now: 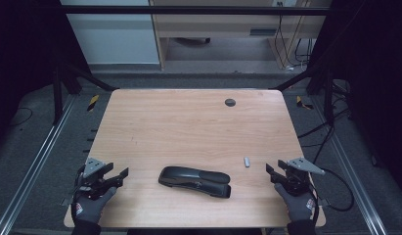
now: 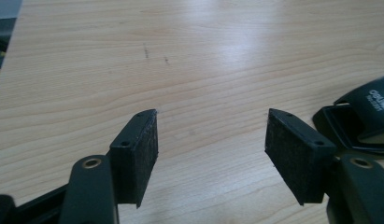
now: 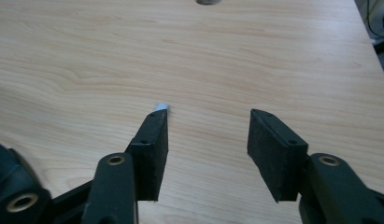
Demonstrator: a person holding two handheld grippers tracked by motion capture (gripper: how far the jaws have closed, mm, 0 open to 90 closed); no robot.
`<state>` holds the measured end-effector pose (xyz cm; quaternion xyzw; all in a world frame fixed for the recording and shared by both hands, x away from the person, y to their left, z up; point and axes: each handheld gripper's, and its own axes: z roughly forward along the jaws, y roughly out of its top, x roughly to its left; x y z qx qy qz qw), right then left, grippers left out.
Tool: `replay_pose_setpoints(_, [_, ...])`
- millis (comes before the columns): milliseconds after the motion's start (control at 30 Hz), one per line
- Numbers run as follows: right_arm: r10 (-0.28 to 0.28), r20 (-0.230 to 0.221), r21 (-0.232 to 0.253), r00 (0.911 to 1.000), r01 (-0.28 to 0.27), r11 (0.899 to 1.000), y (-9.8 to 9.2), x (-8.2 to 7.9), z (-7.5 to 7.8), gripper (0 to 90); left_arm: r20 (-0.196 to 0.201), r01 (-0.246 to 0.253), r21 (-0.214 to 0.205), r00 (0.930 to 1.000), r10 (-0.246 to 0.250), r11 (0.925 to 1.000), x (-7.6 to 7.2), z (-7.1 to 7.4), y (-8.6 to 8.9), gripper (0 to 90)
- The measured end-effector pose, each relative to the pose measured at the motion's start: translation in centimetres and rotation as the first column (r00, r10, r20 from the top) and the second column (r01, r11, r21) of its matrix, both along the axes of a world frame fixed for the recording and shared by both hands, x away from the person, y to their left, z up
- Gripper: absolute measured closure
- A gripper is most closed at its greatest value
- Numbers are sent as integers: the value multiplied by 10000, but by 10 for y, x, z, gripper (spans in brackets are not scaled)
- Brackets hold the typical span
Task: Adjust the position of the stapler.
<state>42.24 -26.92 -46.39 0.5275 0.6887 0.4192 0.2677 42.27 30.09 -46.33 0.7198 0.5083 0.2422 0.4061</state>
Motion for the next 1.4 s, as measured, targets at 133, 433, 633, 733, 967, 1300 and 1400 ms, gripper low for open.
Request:
replay_pose_setpoints(133, [406, 219, -137, 9989, -404, 9991, 13, -5, 3, 538, -110, 41, 53, 9999, -40, 10000, -1, 0, -3, 356])
replay_pose_setpoints(433, [1354, -13, -73, 9908, -1354, 9908, 40, -14, 7, 720, -147, 341, 19, 9993, -340, 9994, -3, 1, -7, 383])
replay_pose_setpoints(633, [2011, -347, 64, 9790, -2010, 9796, 55, -19, 6, 823, -191, 506, 100, 9985, -504, 9987, -4, 0, -10, 415])
replay_pose_setpoints(733, [2304, -438, 127, 9721, -2300, 9731, 62, -22, 4, 862, -220, 480, -5, 9986, -480, 9988, -3, -1, -9, 428])
replay_pose_setpoints(967, [2834, -698, 184, 9565, -2828, 9590, 75, -27, -1, 900, -63, 385, -78, 9992, -386, 9992, -5, 1, -7, 450])
replay_pose_setpoints(1300, [3697, -1207, 188, 9213, -3702, 9287, 96, -33, -12, 900, -30, 280, -4, 9996, -280, 9996, -5, 2, -7, 434])
replay_pose_setpoints(1400, [3834, -1261, 214, 9150, -3838, 9232, 100, -34, -13, 900, -36, 291, 22, 9996, -291, 9996, -5, 2, -7, 426])
